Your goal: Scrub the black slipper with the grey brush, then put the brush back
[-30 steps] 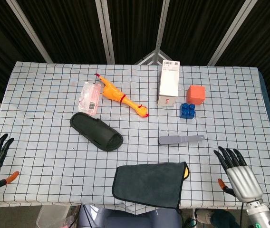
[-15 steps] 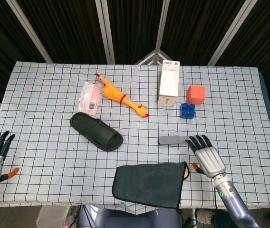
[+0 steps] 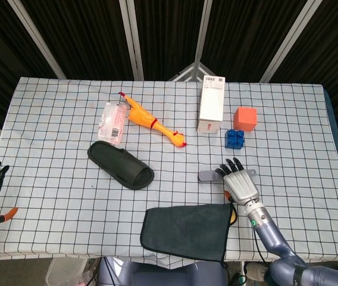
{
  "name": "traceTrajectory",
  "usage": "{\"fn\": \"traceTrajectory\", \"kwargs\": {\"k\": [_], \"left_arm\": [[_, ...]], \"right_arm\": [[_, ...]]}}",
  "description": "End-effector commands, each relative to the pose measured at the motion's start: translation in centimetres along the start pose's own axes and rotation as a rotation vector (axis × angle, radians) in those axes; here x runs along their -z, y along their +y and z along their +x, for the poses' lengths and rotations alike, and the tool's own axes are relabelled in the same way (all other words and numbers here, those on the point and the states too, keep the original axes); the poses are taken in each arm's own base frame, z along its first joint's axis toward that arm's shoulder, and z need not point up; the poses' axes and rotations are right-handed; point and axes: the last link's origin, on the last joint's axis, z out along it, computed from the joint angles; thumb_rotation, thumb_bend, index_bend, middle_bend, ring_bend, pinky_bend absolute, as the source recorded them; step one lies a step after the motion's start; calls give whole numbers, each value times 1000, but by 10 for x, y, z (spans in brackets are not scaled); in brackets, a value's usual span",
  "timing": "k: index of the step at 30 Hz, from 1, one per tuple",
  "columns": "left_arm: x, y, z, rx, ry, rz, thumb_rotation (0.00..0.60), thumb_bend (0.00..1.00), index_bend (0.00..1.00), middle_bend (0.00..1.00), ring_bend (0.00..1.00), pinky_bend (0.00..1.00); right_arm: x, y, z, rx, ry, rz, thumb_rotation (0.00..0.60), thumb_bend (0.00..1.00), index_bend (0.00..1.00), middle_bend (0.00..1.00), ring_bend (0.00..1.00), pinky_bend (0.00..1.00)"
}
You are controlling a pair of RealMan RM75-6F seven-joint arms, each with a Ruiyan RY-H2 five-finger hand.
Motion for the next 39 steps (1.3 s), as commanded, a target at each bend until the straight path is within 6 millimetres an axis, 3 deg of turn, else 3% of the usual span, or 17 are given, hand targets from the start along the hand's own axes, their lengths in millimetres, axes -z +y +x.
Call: {"fn": "traceTrajectory", "kwargs": {"k": [1,15,39], "left_arm": [[0,0,-1,-3,-4,-1,600,78,0,0,0,0],[-2,-5,1,-5,2,32,600,79,0,0,0,0],[-2,-5,1,-3,-3,27,600,79,0,0,0,0]], "right_arm": [[-10,-6,-6,17,-19,13,600,393,258,222,88,79],[-32,-19,-7,44,-10,41,600,394,260,223,88,79],[-32,-22,6,79,4,45,600,394,260,223,91,87]]}}
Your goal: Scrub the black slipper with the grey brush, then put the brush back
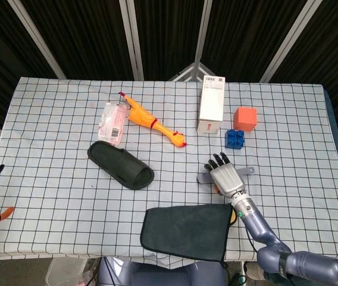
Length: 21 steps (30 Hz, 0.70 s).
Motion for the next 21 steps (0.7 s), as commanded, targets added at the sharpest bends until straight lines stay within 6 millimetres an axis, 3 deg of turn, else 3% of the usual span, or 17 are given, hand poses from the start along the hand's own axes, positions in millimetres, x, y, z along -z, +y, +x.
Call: {"fn": "traceTrajectory", "kwargs": {"k": [1,10,21], "left_arm": [[0,1,0,-1,1,-3,600,79,0,0,0,0],[0,1,-1,-2,-6,-2,600,79,0,0,0,0],[0,1,-1,-1,-10,-5,600,79,0,0,0,0]], "right_arm": [[-1,0,0,3,-5,0,600,394,260,224,93,89],[-3,-3,-6,2,-22,3,600,394,288,244,105,103],[-5,-5,-9,4,-20,5,600,395,394,321,149,138]]}}
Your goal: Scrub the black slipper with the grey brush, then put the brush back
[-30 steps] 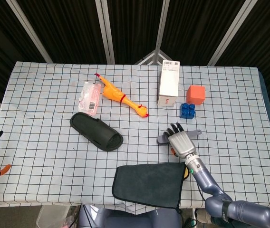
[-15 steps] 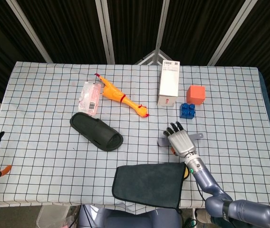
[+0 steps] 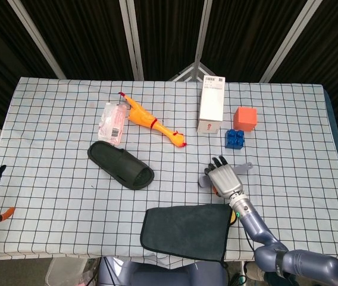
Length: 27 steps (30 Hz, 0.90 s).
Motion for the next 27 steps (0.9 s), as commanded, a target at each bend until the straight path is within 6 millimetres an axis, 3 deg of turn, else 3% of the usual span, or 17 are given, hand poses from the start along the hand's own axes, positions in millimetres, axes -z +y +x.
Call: {"fn": "traceTrajectory", "kwargs": {"k": [1,24,27], "left_arm": [[0,0,0,0,-2,-1,600,78,0,0,0,0],[-1,2,-3,-8,-12,-4,600,79,0,0,0,0],[-1,3,-4,-11,-17,-10,600,84,0,0,0,0]], "right_arm": [[0,0,-1,1,3,-2,600,394,400,327,154,142],[-2,1,-4,-20,49,-1,600,395,626,584,407,439],[-2,-1,-4,-15,59,11,600,442,639,611,437,464]]}}
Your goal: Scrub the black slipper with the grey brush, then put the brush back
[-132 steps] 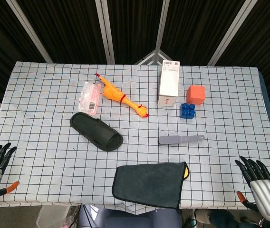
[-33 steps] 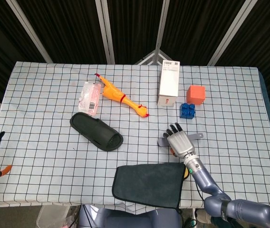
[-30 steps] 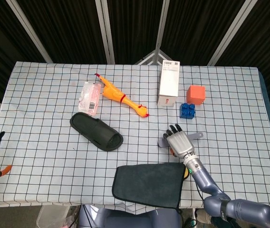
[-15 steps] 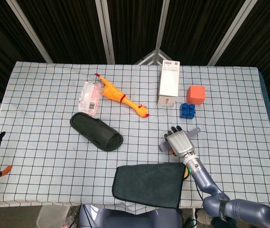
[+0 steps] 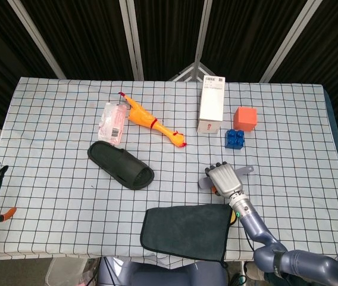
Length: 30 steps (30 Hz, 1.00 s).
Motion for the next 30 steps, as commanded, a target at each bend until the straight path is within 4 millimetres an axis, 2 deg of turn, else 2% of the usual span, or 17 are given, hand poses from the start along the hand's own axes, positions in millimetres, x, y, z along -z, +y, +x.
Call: {"fn": "traceTrajectory", "kwargs": {"k": [1,4,6,9,15,20,25,30], "left_arm": [[0,1,-1,-4,-7,-8,600,91,0,0,0,0],[1,4,-4,-13,-21,-19,600,152,0,0,0,0],[0,6,-6,-18,-32,-31,600,240,0,0,0,0],[-1,12,-8,-24,-41,-59,600,346,0,0,0,0],[-9,27,-9,-42,-29,-144,600,503,18,45,0,0],[-33,34,-12,-72,-32,-210,600,601,82,90,2,1],[-70,44,-17,-71,-73,-275,600,614,97,103,6,3],[-96,60,-27,-87,-123,-344,600,602,98,103,6,3]], "right_arm": [[0,-2,0,3,10,13,600,467,642,616,440,471],[0,-3,1,11,27,22,600,584,659,640,457,501],[-1,-5,2,14,42,32,600,666,672,654,467,517],[-2,-8,6,19,64,53,600,729,678,662,472,534],[-6,-16,17,55,92,94,600,744,688,670,481,553],[-12,-26,28,52,111,115,600,744,688,670,480,554],[-16,-33,36,38,120,120,600,745,689,670,481,554],[-21,-35,41,33,123,116,600,744,688,670,481,554]]}}
